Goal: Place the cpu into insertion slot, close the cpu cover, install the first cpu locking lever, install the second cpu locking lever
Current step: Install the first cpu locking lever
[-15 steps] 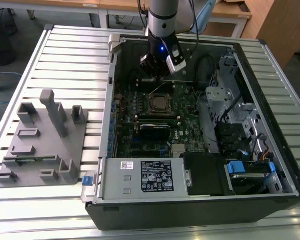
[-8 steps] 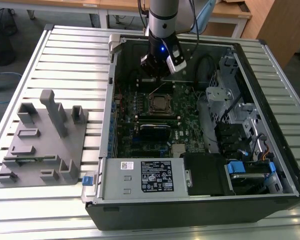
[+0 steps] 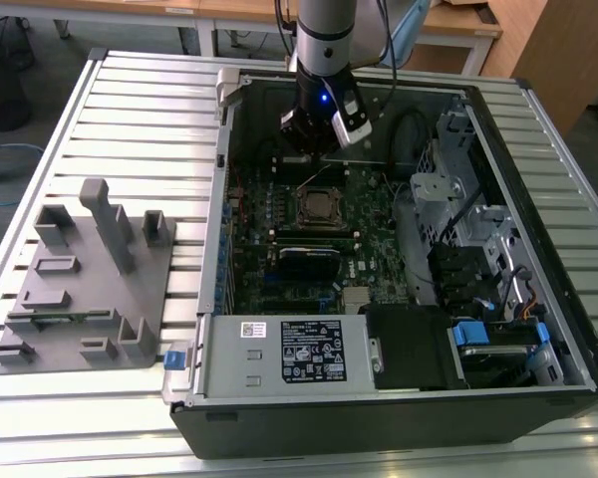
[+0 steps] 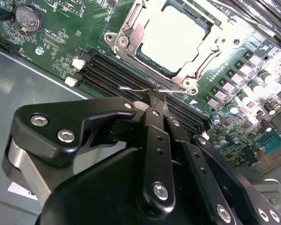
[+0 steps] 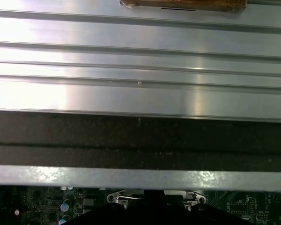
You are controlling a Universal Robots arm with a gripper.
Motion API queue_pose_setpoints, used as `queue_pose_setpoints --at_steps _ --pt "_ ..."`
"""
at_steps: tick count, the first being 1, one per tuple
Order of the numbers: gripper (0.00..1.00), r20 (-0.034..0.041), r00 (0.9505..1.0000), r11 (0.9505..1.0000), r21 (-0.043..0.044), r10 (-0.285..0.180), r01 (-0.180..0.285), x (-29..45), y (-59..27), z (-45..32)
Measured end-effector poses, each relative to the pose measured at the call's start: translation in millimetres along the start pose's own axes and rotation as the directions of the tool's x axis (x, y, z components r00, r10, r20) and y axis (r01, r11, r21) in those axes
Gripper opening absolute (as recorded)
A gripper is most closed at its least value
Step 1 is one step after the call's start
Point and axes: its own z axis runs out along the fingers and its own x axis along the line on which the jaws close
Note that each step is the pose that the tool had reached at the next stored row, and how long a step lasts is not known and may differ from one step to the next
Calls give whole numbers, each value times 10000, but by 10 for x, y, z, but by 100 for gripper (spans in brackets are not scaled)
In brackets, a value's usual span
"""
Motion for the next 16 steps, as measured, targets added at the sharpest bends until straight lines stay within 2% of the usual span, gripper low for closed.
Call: queue_pose_setpoints --at_steps 16 --pt "11 -2 10000 10000 3 1 -1 -4 11 24"
